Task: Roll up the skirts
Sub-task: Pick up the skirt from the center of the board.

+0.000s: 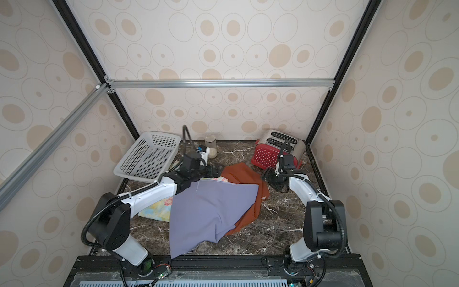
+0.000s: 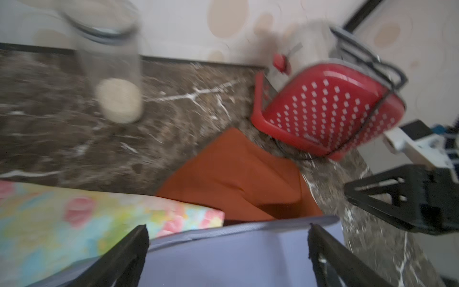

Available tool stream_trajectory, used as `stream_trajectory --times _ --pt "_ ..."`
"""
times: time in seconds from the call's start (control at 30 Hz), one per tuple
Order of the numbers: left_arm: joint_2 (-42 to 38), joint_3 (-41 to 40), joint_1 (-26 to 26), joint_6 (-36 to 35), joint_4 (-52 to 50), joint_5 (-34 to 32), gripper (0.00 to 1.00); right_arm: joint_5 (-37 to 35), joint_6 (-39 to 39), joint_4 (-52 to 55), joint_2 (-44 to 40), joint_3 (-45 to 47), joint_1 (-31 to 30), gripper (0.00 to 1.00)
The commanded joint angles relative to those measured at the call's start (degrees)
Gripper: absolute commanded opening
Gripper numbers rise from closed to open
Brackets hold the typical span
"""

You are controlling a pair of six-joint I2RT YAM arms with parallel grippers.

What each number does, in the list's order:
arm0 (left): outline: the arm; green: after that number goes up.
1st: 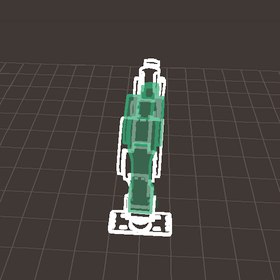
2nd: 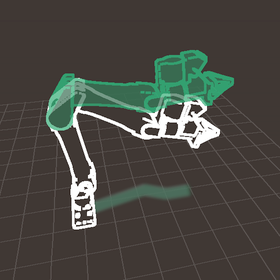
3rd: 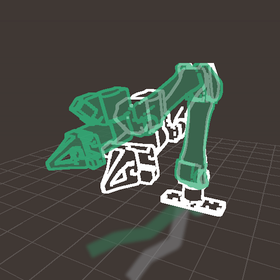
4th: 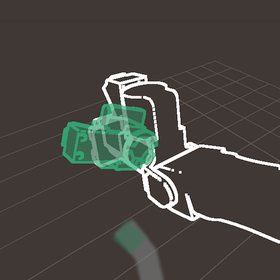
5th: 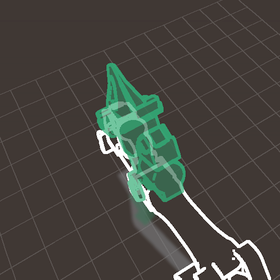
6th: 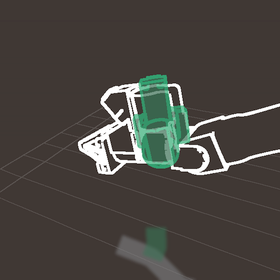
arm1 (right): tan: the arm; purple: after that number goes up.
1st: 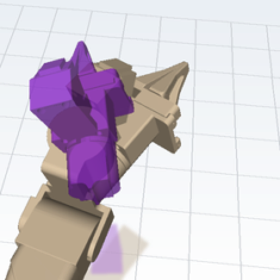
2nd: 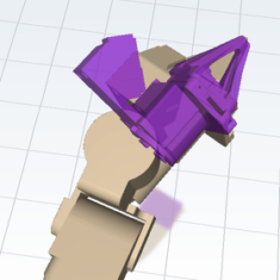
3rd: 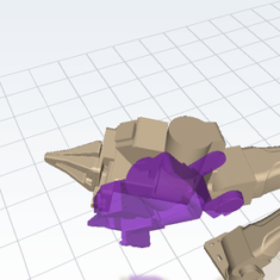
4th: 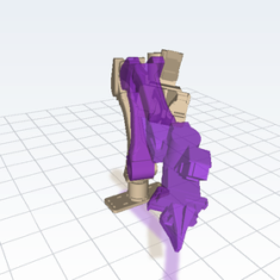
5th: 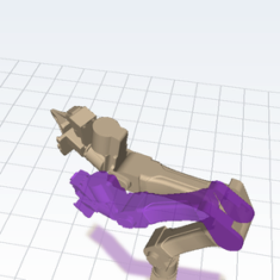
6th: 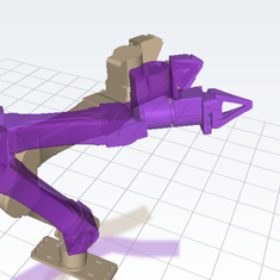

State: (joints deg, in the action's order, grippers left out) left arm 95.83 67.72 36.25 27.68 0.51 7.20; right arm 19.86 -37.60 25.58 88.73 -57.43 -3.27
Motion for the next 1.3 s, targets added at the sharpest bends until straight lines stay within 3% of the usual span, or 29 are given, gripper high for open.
stream_trajectory --times 0.0,0.23,0.43,0.5,0.6,0.73,0.8,0.83,1.1,1.23,1.27 --pt "5.5 9.1 5.0 -6.4 -17.8 -3.3 0.99 2.1 -5.1 4.2 -0.2 0.9 -1.3 0.71" --pt "22.3 27.3 10.2 -13.4 -35.4 1.5 0.99 -0.8 -6.5 3.1 -2.1 3.1 -1.3 0.77" --pt "27.3 32.0 15.3 -17.8 -38.2 4.2 0.99 -4.7 -8.6 2.4 -5.5 5.6 -1.2 0.86" --pt "29.5 34.8 16.7 -18.6 -40.1 2.0 0.95 -6.7 -9.6 2.6 -6.7 6.2 -1.1 0.88" --pt "31.3 37.5 17.5 -18.8 -41.5 -0.1 0.80 -7.9 -10.9 1.0 -9.1 8.5 -0.9 0.92" --pt "31.6 38.5 17.5 -18.5 -40.9 -2.0 0.25 -7.4 -11.5 -0.6 -10.7 10.4 0.0 0.93" --pt "30.6 38.5 17.5 -18.5 -40.1 -3.3 0.04 -6.9 -11.5 -0.9 -10.6 10.6 0.2 0.93" --pt "29.5 38.4 17.4 -18.7 -39.8 -4.5 0.00 -6.7 -11.4 -0.8 -10.5 10.5 0.1 0.93" --pt "10.2 28.3 15.8 -20.2 -28.9 -11.8 0.00 -4.4 -9.3 -0.7 -10.9 10.2 -0.5 0.94" --pt "3.0 23.8 14.1 -20.3 -27.8 -8.4 0.00 -6.6 -8.2 2.2 -10.8 8.3 -2.2 0.94" --pt "3.0 23.7 14.2 -20.7 -29.0 -6.3 0.22 -7.0 -8.1 2.8 -10.8 7.9 -2.2 0.94"
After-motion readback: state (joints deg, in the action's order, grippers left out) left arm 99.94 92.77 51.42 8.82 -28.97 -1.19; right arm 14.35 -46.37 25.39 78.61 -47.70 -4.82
